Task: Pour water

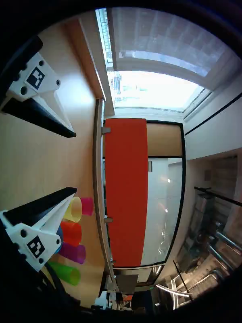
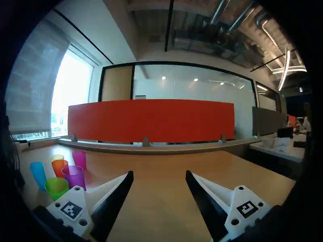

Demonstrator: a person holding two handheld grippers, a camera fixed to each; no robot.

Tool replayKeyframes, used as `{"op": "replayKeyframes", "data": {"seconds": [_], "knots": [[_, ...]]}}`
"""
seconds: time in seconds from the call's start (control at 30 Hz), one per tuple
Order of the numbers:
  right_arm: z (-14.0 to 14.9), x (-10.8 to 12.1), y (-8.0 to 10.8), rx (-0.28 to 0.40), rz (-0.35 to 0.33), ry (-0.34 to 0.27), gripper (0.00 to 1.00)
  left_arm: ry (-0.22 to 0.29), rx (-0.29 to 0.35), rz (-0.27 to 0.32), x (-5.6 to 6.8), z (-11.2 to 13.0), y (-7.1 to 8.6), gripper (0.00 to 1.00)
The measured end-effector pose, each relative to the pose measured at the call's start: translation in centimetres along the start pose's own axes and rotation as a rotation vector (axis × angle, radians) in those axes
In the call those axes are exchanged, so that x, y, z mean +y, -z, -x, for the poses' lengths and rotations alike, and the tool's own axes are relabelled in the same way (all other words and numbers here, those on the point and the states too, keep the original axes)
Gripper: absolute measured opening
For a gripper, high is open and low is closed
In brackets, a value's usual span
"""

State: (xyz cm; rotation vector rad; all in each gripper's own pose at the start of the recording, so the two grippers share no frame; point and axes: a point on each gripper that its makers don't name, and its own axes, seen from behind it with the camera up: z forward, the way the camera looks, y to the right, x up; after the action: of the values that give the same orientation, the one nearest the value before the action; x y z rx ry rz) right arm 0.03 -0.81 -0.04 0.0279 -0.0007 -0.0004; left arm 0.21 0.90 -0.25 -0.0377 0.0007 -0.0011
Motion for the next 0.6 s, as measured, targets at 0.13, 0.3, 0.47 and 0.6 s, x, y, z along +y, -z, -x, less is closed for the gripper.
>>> {"op": "replayKeyframes", "data": {"seconds": [0.13,0.3,0.47,0.6], "knots": [[0.0,0.01,0.0,0.0,0.0,0.0,1.0,0.0,0.0,0.0,0.0,-0.03,0.01,0.91],[-0.02,0.0,0.03,0.0,0.0,0.0,1.0,0.001,0.0,0.0,0.0,-0.09,0.01,0.91],[0.01,0.01,0.0,0.0,0.0,0.0,1.0,0.001,0.0,0.0,-0.02,-0.13,0.0,0.91],[0.05,0.0,0.0,0.0,0.0,0.0,1.0,0.002,0.0,0.0,-0.06,-0.11,-0.01,0.91]]}}
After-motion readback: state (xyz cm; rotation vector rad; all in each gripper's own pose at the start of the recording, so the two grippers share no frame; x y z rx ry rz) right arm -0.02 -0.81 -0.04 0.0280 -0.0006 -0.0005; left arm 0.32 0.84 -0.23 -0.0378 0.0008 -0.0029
